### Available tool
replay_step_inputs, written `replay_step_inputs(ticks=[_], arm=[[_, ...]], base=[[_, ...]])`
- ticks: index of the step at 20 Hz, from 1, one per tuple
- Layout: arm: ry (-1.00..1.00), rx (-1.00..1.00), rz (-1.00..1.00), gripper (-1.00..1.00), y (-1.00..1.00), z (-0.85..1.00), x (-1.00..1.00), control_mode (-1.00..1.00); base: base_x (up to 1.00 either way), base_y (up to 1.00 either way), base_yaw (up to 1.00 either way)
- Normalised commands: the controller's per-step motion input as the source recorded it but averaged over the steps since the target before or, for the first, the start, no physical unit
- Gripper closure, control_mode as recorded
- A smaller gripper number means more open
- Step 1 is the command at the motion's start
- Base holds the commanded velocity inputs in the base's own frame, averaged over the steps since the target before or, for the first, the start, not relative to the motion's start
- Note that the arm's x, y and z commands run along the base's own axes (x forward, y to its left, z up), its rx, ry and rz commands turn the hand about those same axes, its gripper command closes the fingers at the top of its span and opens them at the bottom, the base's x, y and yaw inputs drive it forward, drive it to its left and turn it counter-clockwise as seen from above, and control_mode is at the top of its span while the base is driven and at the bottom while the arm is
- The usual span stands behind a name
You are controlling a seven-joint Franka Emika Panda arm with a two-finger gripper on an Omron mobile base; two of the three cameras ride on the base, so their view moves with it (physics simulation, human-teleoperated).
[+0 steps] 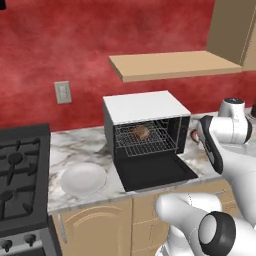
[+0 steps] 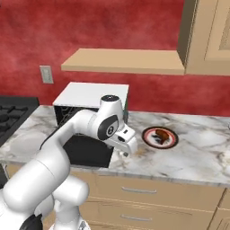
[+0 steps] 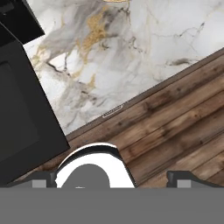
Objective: Open the toaster oven door. Place the bread on the bottom rack in the toaster oven and place the chicken drumstick on the top rack.
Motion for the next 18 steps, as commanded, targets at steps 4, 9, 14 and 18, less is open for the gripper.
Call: replay_step_inputs(ticks=[4,9,14,18], arm=[[0.0,0.0,0.0,-1.0,0.0,0.0,0.0,1.0],[0.0,0.0,0.0,-1.0,0.0,0.0,0.0,1.0],[0.0,0.0,0.0,-1.0,0.0,0.0,0.0,1.0],[0.0,0.0,0.0,-1.0,0.0,0.0,0.0,1.0]], base=[[0.34,-0.63,0.0],[0.36,-0.45,0.0],[0.34,-0.42,0.01],[0.38,-0.27,0.03]])
